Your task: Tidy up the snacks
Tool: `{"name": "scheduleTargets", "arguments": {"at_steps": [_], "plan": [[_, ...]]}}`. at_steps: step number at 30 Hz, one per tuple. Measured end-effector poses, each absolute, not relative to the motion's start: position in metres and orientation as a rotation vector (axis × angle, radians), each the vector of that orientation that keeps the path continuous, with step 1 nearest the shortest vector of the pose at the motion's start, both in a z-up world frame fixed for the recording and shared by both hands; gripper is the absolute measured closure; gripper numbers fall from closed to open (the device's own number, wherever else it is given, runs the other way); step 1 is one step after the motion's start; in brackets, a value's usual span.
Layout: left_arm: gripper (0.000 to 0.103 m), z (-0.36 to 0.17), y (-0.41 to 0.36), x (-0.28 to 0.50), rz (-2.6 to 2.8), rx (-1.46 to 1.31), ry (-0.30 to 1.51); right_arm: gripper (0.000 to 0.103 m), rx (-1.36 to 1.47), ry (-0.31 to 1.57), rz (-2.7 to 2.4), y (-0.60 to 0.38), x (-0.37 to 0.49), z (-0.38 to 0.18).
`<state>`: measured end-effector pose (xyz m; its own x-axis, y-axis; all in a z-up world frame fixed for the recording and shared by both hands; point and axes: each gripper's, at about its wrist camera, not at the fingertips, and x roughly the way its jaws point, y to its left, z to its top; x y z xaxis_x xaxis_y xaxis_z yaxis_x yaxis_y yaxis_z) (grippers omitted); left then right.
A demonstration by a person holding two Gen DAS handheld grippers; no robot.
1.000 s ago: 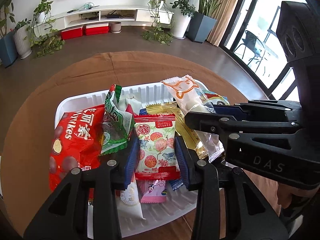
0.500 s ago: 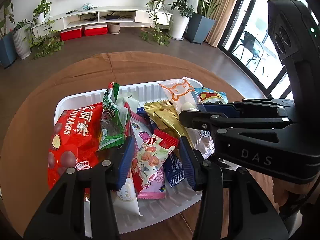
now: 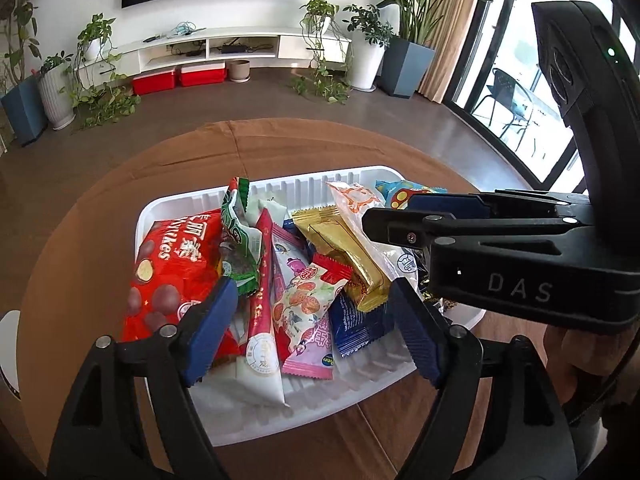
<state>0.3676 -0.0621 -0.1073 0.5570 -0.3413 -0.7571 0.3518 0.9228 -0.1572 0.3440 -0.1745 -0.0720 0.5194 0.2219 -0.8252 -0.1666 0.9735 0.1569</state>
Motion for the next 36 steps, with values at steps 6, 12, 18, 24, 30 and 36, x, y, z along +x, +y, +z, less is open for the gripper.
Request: {"name": "scheduleTargets", "arguments": {"at_steps": [6,12,18,24,30,36], "plan": [[0.001,-0.099,-0.046,0.332,-0.369,0.003,0.852,0.031,0.073,0.92,0.243,-0.172,0.317,-0.054],[0.0,-0.088,-0.032,0.279,-0.318,-0.001,0.812,0.017,0.078,0.828,0.23,-0.173,0.274,-0.038],[0.0,-0.064,-0.025,0.223,-0.274,0.007,0.763,0.012,0.057,0.765,0.201,-0.177,0.226,-0.03],[0.0,-0.033,-0.032,0.175,-0.189,0.08,0.701,0.005,0.052,0.67,0.165,-0.182,0.175,-0.013],[0.0,-0.006,-0.036,0.134,-0.074,0.111,0.638,0.0,0.01,0.531,0.117,-0.179,0.127,0.01],[0.0,0.015,-0.035,0.101,0.074,0.136,0.588,0.0,-0.041,0.367,0.037,-0.177,0.083,0.032]]}}
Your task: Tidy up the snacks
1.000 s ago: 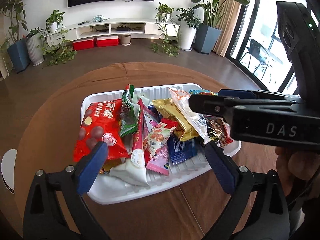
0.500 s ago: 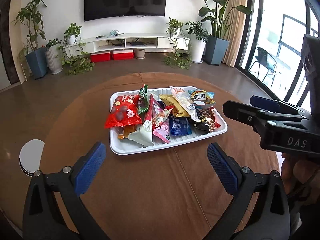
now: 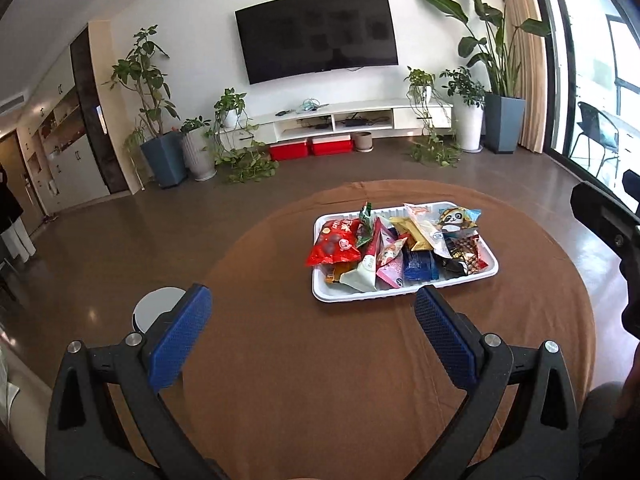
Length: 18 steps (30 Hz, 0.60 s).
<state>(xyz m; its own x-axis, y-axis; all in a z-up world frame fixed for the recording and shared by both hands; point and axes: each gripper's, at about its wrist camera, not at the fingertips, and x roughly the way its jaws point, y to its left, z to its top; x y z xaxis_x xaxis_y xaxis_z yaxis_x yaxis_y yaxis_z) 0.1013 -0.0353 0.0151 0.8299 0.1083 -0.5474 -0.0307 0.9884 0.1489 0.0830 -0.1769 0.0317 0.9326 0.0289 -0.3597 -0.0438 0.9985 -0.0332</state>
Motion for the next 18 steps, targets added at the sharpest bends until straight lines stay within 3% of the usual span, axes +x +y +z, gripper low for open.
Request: {"name": "scheduleTargets", "arguments": {"at_steps": [9,18], "plan": [[0.0,0.031,-0.035,0.072,0.037,0.109,0.584,0.0,-0.068,0.347,0.05,-0.174,0.054,0.041],[0.0,0.02,-0.036,0.063,-0.013,0.072,0.626,0.0,-0.016,0.485,0.011,-0.185,0.044,0.025]]}}
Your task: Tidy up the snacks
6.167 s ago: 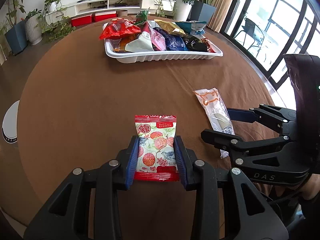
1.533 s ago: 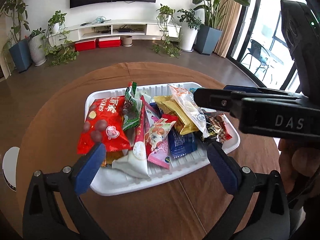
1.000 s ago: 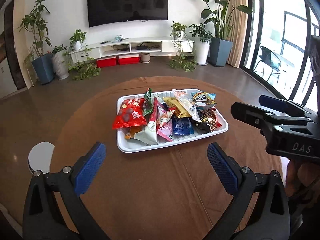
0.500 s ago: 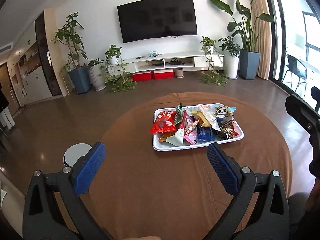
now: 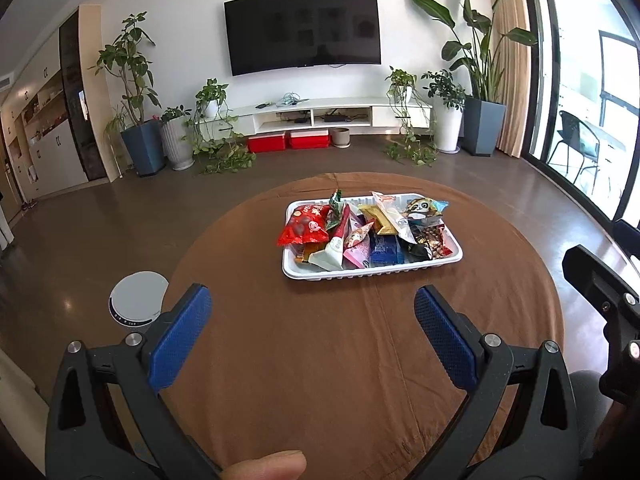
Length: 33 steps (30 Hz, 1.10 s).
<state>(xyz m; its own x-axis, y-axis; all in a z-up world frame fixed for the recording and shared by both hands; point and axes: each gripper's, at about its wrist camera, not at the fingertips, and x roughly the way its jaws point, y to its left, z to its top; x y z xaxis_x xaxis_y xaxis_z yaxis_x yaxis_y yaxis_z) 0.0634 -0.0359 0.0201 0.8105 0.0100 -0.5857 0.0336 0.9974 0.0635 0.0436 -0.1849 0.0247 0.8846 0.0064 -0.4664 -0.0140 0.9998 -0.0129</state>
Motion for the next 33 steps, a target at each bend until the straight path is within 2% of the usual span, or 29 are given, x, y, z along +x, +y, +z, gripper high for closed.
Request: {"name": "scheduleTargets", "arguments": {"at_steps": [13,33], "plan": [[0.0,-0.013,-0.026,0.073,-0.026,0.01,0.711,0.0,0.048,0.646,-0.007,-0.19,0.048,-0.015],[0.0,-0.031,-0.021,0.083,-0.04,-0.016,0.75,0.0,0.036,0.695,-0.011,-0.187,0.052,-0.019]]}}
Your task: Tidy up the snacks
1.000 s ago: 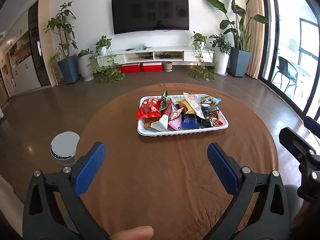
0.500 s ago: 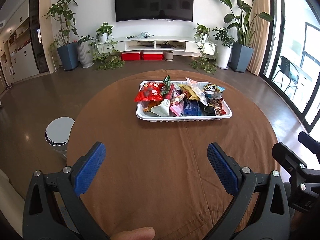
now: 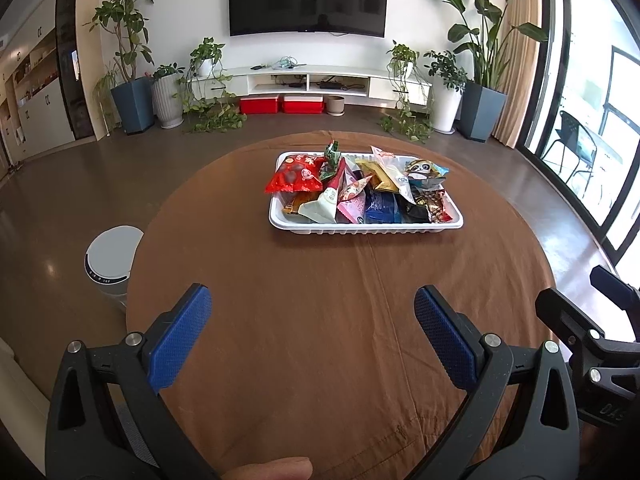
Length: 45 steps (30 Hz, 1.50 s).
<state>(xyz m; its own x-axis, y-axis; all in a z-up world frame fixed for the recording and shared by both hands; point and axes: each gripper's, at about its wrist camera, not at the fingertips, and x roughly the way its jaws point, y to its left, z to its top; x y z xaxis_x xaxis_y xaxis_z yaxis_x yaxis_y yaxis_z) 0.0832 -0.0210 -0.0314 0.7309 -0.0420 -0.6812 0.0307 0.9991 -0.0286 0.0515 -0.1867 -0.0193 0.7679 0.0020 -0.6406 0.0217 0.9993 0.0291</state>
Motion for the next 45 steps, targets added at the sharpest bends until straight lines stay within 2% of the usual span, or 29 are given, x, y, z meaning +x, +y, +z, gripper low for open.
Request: {"name": "scheduleTargets", "arguments": {"at_steps": [45], "plan": [[0.0,-0.043,-0.022,0.084,-0.048,-0.02,0.764,0.0,0.034,0.727,-0.013,-0.188,0.051,-0.031]]}}
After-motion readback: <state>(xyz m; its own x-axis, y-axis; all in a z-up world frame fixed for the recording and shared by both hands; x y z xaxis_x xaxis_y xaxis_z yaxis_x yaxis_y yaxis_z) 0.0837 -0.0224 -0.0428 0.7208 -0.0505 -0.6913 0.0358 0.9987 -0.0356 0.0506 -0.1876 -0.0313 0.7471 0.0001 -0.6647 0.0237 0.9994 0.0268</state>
